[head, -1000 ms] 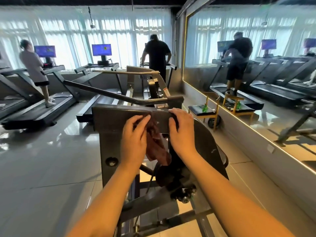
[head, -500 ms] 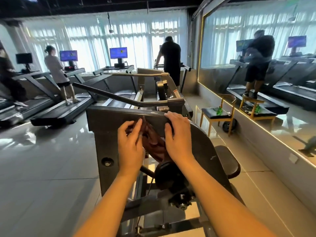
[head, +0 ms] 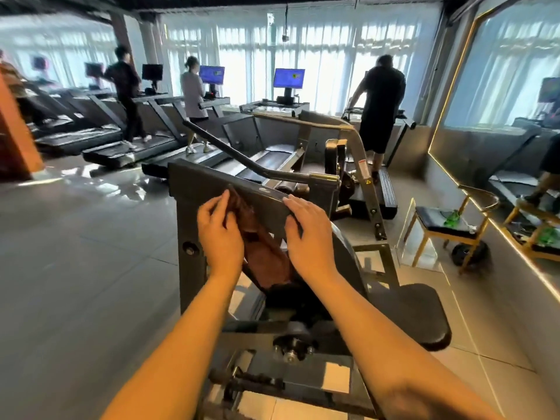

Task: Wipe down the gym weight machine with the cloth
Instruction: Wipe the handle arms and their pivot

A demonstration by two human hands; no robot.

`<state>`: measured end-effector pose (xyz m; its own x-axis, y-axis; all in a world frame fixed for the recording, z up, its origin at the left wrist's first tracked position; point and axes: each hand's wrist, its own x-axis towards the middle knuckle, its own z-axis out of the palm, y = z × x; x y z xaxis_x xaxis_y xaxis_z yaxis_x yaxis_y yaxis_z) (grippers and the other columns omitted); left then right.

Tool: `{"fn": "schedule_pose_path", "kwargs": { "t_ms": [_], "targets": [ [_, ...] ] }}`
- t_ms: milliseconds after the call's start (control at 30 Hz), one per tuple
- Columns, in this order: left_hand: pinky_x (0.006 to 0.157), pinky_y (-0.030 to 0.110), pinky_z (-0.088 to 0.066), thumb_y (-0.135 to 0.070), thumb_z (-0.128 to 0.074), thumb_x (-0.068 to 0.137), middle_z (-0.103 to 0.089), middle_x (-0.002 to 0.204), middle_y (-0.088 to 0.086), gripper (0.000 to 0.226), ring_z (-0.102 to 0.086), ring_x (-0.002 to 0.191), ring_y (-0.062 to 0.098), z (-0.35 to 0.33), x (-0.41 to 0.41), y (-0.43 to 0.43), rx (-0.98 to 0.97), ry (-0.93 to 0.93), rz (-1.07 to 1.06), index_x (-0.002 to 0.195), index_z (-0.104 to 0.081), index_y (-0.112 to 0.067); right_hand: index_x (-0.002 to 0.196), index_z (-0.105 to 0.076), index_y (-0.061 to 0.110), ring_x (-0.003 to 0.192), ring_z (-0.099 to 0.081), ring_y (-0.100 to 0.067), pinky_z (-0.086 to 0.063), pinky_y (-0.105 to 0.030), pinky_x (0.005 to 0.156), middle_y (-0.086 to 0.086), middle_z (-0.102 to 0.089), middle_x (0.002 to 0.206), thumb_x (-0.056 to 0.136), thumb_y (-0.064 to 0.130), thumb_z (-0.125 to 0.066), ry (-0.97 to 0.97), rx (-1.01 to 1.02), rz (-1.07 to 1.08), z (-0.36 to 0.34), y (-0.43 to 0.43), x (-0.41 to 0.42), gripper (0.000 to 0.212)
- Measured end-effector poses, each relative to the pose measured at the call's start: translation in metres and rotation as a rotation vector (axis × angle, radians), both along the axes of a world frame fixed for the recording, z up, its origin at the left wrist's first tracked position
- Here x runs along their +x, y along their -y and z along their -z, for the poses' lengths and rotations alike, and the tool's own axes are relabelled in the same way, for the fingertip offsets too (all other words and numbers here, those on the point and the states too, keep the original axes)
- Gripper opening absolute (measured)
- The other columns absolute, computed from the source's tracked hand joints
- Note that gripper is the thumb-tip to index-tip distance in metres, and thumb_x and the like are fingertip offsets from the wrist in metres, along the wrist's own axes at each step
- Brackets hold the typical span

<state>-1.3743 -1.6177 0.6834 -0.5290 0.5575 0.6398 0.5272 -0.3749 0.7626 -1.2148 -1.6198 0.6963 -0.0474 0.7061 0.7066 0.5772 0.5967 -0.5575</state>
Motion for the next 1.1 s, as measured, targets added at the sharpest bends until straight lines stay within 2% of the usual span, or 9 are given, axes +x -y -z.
{"fn": "schedule_pose_path", "kwargs": {
  "t_ms": [100,300,367,467,600,700,833,933,1100],
  "targets": [
    [0.116,0.025,-0.034,-0.013,-0.049,0.105,-0.037,0.145,-0.001,0.048,-0.039,0.134,0.010,0.006,0.030,-0.001,-0.026,0.146,0.049,0.152,-0.044,-0.022,0.139,-0.061,0.021,0.140,-0.044,-0.012,-0.031,-0.040,0.121,0.004,-0.058,0.144,0.102,0.013,-0.053,0.002,-0.015,0.002,0.000,0.001,0.000,0.039],
    [0.118,0.042,-0.033,-0.020,-0.051,0.104,-0.026,0.151,-0.015,0.055,-0.033,0.143,0.022,0.041,0.057,0.016,-0.051,-0.188,0.170,0.154,-0.032,-0.037,0.142,-0.057,0.023,0.143,-0.039,-0.010,-0.026,-0.039,0.123,0.006,-0.054,0.148,0.104,0.016,-0.050,0.014,-0.046,0.006,-0.001,0.005,0.000,0.039],
    [0.115,0.041,-0.041,-0.013,-0.051,0.104,-0.035,0.147,-0.004,0.050,-0.041,0.137,0.014,0.036,0.041,0.014,-0.013,-0.176,0.204,0.149,-0.044,-0.032,0.143,-0.056,0.024,0.144,-0.038,-0.010,-0.026,-0.041,0.123,0.007,-0.053,0.149,0.104,0.017,-0.050,0.034,-0.042,0.002,0.001,0.003,0.001,0.040],
    [0.111,0.021,-0.041,-0.012,-0.049,0.105,-0.040,0.142,-0.001,0.043,-0.041,0.123,-0.009,0.016,0.017,0.006,-0.025,0.034,0.099,0.147,-0.049,-0.023,0.143,-0.057,0.025,0.143,-0.039,-0.009,-0.028,-0.042,0.121,0.009,-0.053,0.148,0.104,0.018,-0.050,0.030,-0.034,0.004,0.003,-0.001,0.000,0.040],
    [0.113,0.037,-0.043,-0.021,-0.048,0.106,-0.034,0.146,-0.001,0.044,-0.039,0.134,0.012,0.011,0.041,0.001,-0.024,0.153,0.094,0.149,-0.044,-0.031,0.143,-0.056,0.025,0.143,-0.038,-0.008,-0.027,-0.041,0.122,0.009,-0.053,0.149,0.103,0.017,-0.051,0.035,-0.019,0.025,0.004,-0.001,-0.003,0.041],
    [0.113,0.038,-0.042,-0.037,-0.048,0.104,-0.032,0.144,-0.008,0.044,-0.040,0.135,0.017,0.025,0.068,0.014,-0.012,0.035,0.230,0.142,-0.037,-0.055,0.145,-0.055,0.026,0.145,-0.035,-0.007,-0.024,-0.037,0.123,0.010,-0.051,0.151,0.104,0.018,-0.049,0.027,-0.042,0.038,0.003,0.000,-0.004,0.042],
    [0.099,0.012,-0.043,-0.010,-0.055,0.103,-0.043,0.122,-0.020,0.039,-0.047,0.117,-0.011,0.018,0.038,0.012,0.014,-0.019,0.264,0.140,-0.056,-0.019,0.146,-0.052,0.027,0.146,-0.033,-0.008,-0.024,-0.041,0.123,0.010,-0.049,0.152,0.104,0.019,-0.049,0.080,-0.024,0.026,0.005,-0.002,0.000,0.043],
    [0.095,0.000,-0.034,-0.003,-0.056,0.101,-0.041,0.119,-0.011,0.040,-0.043,0.110,-0.020,0.010,0.016,0.003,0.047,0.044,0.086,0.137,-0.059,-0.018,0.145,-0.054,0.027,0.145,-0.034,-0.008,-0.024,-0.041,0.123,0.011,-0.050,0.151,0.103,0.017,-0.051,0.059,-0.026,0.031,0.005,-0.002,-0.001,0.043],
    [0.095,0.021,-0.051,-0.027,-0.053,0.105,-0.047,0.122,-0.009,0.030,-0.054,0.110,-0.003,0.016,0.065,0.011,0.068,0.107,0.195,0.135,-0.052,-0.029,0.145,-0.055,0.025,0.145,-0.034,-0.007,-0.023,-0.039,0.124,0.008,-0.051,0.151,0.103,0.017,-0.051,0.030,-0.035,0.045,0.002,0.002,-0.004,0.042]
  ]
}}
